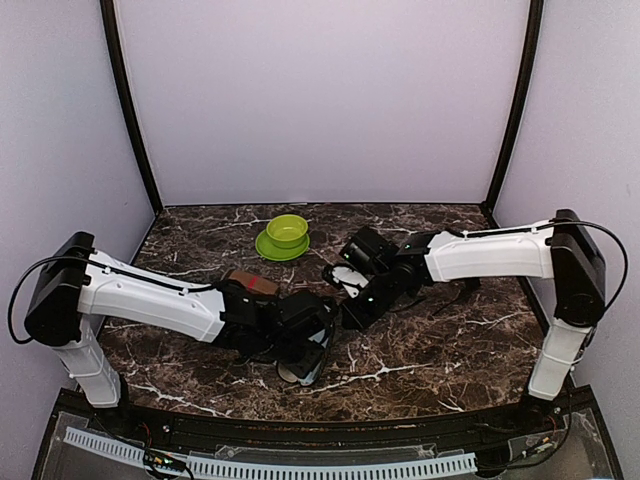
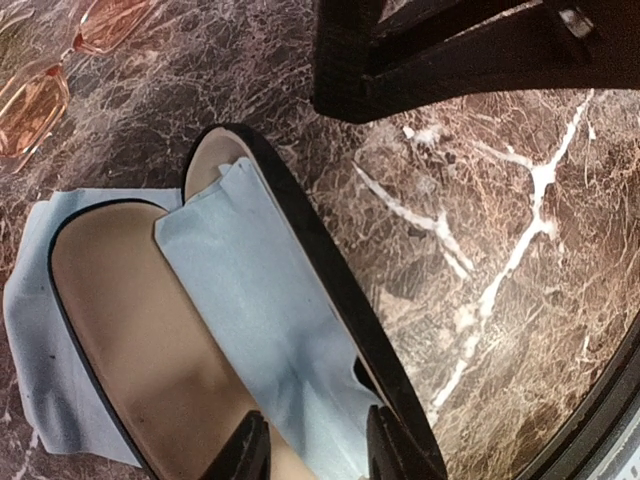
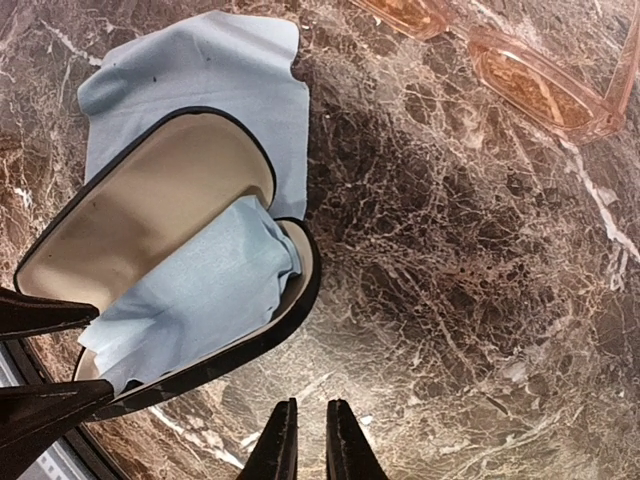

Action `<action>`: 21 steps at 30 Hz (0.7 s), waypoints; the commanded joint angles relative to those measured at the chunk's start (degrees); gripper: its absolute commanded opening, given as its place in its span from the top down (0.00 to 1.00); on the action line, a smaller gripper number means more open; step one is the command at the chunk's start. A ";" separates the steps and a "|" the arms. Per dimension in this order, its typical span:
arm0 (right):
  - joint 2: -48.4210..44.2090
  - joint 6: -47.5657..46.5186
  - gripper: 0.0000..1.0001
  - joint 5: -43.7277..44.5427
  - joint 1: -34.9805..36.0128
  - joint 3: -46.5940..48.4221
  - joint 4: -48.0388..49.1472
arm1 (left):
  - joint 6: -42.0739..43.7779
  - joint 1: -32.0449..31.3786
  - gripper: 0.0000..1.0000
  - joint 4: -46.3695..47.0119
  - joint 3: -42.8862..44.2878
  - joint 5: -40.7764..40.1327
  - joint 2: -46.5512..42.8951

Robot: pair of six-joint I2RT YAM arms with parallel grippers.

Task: Organize the sunglasses
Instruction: Pick up the sunglasses from the center of the board.

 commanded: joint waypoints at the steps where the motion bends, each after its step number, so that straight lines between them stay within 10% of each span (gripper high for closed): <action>1: -2.40 0.84 0.88 1.14 -0.41 -0.87 1.08 | 0.54 -0.34 0.64 -2.66 2.41 -3.18 -2.03; 21: -17.38 4.42 0.58 9.80 -9.24 -12.42 3.75 | 4.30 8.01 0.45 -2.28 -1.30 -2.62 -10.17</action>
